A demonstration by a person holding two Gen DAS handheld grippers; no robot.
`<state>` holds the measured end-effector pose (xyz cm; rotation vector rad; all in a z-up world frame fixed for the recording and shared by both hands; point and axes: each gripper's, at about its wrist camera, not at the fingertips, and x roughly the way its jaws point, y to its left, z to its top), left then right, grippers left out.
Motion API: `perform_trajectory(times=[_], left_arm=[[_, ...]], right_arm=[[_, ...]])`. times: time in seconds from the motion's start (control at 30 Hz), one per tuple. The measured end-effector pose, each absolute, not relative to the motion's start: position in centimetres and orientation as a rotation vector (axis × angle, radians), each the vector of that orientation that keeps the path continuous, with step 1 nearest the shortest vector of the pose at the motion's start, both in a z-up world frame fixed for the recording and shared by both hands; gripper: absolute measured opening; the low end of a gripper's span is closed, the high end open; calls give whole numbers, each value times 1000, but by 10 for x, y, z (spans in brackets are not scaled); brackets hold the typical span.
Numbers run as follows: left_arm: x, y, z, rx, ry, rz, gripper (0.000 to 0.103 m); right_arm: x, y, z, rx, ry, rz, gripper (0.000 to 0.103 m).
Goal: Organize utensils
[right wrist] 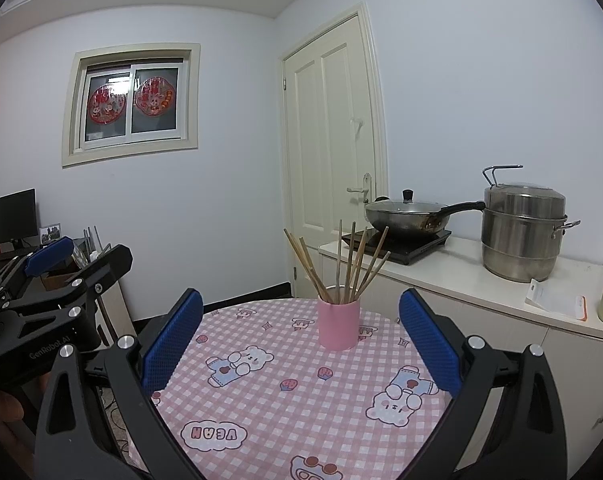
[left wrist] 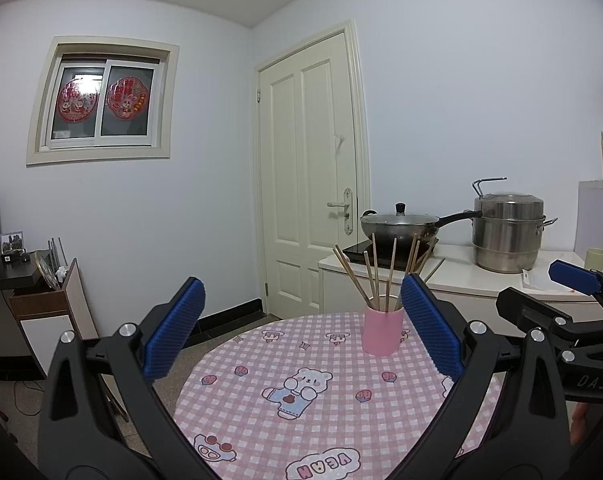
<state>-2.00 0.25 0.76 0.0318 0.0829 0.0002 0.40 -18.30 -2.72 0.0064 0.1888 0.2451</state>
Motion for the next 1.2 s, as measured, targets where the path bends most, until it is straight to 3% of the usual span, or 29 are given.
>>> perform_trajectory(times=[1.2], left_arm=[[-13, 0, 1, 40, 112, -3, 97]], right_arm=[[6, -184, -27, 7, 198, 242, 95]])
